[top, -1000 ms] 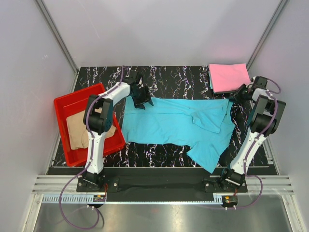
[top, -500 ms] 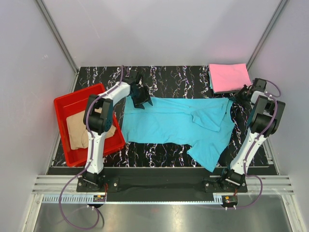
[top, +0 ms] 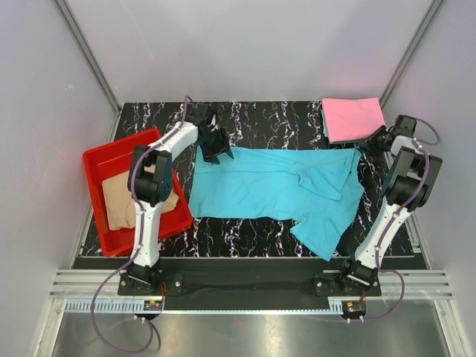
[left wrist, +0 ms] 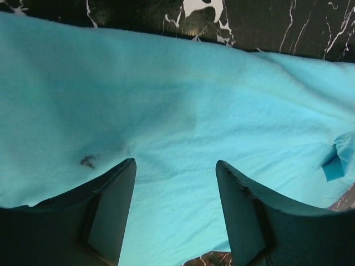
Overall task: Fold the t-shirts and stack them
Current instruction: Fold the tshirt
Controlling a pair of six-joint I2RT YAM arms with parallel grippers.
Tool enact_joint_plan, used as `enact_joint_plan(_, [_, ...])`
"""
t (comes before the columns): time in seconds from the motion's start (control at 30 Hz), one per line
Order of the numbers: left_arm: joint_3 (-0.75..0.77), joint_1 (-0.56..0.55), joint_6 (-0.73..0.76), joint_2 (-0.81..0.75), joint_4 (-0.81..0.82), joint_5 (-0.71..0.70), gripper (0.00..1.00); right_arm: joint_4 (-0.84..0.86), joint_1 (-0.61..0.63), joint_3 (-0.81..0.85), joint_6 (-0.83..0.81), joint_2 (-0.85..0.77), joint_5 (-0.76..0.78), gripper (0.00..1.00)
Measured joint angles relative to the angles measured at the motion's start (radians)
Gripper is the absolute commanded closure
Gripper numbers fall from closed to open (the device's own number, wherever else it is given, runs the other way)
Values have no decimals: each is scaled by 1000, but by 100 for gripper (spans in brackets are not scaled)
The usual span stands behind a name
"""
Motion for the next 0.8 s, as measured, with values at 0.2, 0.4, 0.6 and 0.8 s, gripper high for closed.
enact_joint_plan(0.2, [-51,2,47,-138,-50,-54,35,-275,0,133,5,-21,103,62])
enact_joint_plan(0.4, [-265,13,63,-369,-13,-49,37,-461,10,43,24,-197,187,64])
enact_joint_plan(0.6, [-468,21,73,-391,19,-47,37,-520,169,-143,-43,-398,238,61])
enact_joint_plan(0.8, [-566,70,60,-391,31,-37,38,-544,537,-169,-170,-425,358,61])
